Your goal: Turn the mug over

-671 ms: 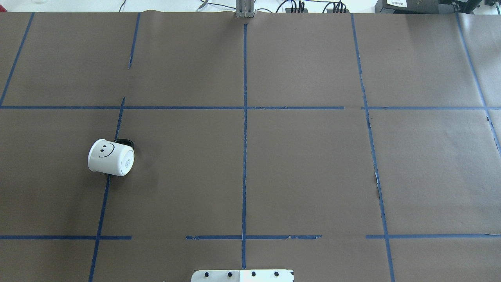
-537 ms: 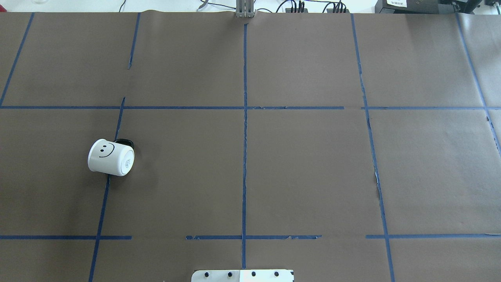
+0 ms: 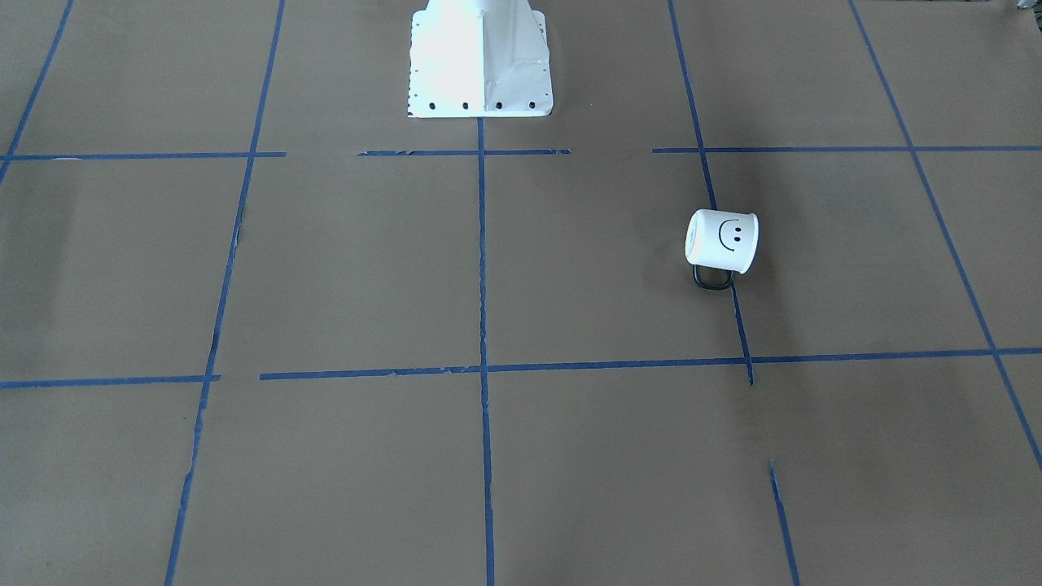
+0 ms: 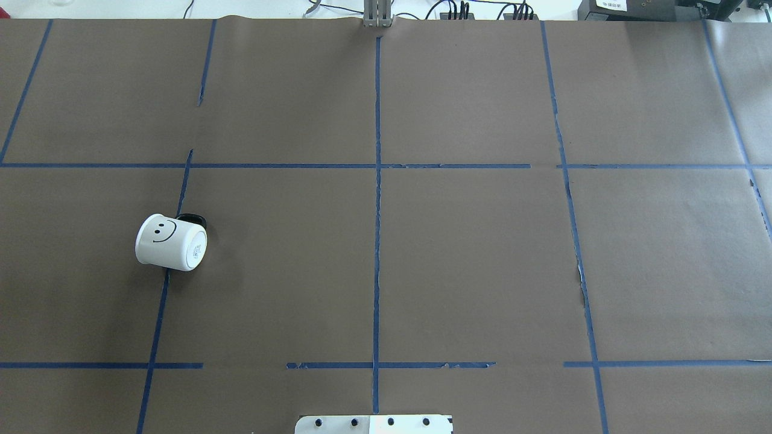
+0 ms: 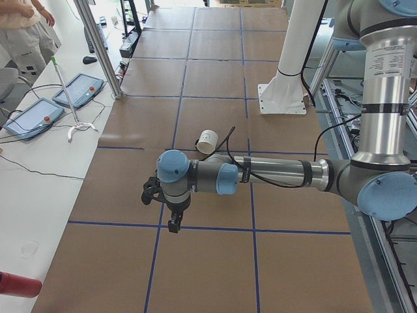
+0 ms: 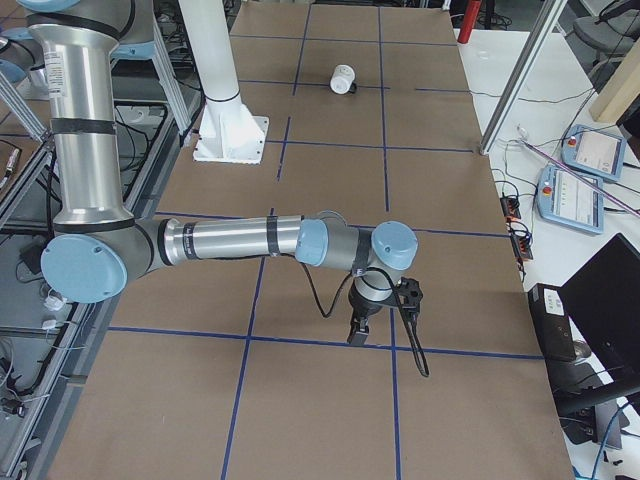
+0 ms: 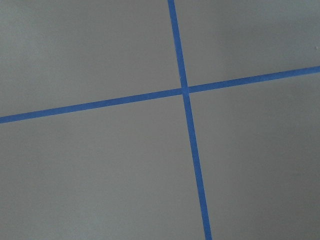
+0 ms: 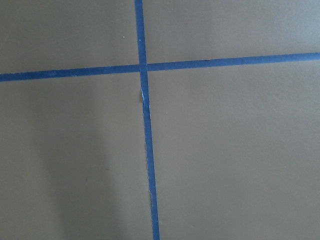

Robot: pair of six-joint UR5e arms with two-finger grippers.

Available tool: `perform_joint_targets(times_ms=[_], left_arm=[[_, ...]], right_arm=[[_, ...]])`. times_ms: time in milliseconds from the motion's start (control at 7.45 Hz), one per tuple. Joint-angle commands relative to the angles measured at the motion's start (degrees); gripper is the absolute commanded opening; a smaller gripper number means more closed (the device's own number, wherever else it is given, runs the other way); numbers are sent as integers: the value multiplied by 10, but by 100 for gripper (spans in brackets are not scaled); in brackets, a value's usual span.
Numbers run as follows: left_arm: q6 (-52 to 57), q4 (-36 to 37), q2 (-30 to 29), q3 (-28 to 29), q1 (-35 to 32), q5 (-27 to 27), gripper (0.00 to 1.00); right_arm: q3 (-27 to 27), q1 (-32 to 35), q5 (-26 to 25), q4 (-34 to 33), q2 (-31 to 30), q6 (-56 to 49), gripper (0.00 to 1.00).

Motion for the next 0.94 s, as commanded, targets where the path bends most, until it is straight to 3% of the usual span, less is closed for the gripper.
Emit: perform_joint_targets(times_ms=[0, 268, 402, 537, 805], left_arm=[[5, 0, -13, -10, 9, -2, 100], [-6, -28, -20, -10, 52, -5, 100], [-71, -56, -20, -8, 72, -3, 100], [-164, -123, -12, -7, 109, 4, 100], [-319, -376, 77, -3, 157, 45, 100]], right_arm=[[0, 0, 0, 0, 0, 0, 100], [0, 0, 0, 0, 0, 0, 100], [0, 0, 0, 0, 0, 0, 100], [0, 0, 0, 0, 0, 0, 100], [0, 0, 0, 0, 0, 0, 100]])
